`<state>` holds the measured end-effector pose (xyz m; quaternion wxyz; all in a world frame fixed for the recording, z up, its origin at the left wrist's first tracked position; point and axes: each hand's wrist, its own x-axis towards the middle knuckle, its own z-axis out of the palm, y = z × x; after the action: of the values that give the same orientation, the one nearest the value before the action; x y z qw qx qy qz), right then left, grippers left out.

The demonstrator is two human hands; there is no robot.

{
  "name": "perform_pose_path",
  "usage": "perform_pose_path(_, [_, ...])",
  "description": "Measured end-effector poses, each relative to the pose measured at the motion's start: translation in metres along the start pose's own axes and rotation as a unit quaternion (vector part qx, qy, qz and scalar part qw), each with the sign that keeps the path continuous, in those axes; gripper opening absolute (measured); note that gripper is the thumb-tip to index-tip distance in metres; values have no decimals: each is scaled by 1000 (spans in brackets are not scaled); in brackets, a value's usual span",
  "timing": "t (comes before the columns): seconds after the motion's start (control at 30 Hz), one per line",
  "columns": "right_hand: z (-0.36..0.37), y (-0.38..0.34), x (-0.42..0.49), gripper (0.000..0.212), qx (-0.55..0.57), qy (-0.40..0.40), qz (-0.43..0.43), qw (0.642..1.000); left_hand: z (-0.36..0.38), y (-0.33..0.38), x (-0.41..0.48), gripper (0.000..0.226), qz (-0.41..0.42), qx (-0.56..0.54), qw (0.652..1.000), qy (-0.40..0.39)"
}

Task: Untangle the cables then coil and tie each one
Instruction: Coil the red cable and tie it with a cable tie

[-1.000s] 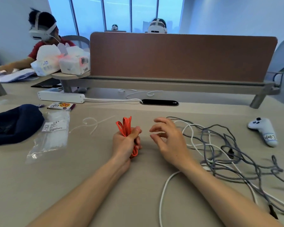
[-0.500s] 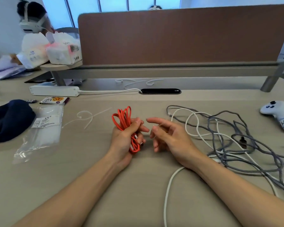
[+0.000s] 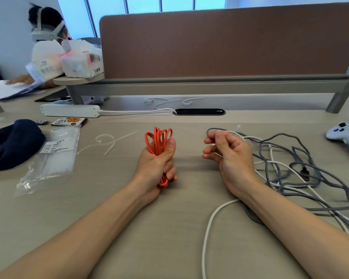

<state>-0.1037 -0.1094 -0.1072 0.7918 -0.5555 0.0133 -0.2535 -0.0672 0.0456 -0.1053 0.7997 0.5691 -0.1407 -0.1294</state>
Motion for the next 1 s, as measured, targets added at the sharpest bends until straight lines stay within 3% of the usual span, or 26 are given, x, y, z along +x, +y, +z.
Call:
perform_pose_path(0.07, [1, 1, -1, 20, -23, 1, -4, 1000, 1, 2, -4, 33, -6, 0, 999, -35])
perform_pose_path(0.23, [5, 4, -5, 20, -69, -19, -5, 997, 0, -2, -7, 75, -62, -47, 989, -122])
perform_pose_path(0.37, [8, 2, -8, 18, -59, -29, 3, 998, -2, 3, -8, 85, -130, -115, 969, -176])
perform_pose_path(0.43, [10, 3, -9, 17, -55, -37, 8, 998, 0, 4, -11, 79, -128, -95, 967, -197])
perform_pose_path(0.53, [11, 4, -11, 18, -68, -65, 9, 996, 1, 0, -12, 45, -64, -43, 975, -207])
perform_pose_path(0.63, [11, 5, -14, 21, -80, -103, 7, 991, 2, -3, -12, 27, -45, -38, 980, -190])
perform_pose_path(1.0, [12, 6, -16, 24, -83, -134, 14, 987, 1, -4, -11, 36, -11, -36, 993, -114])
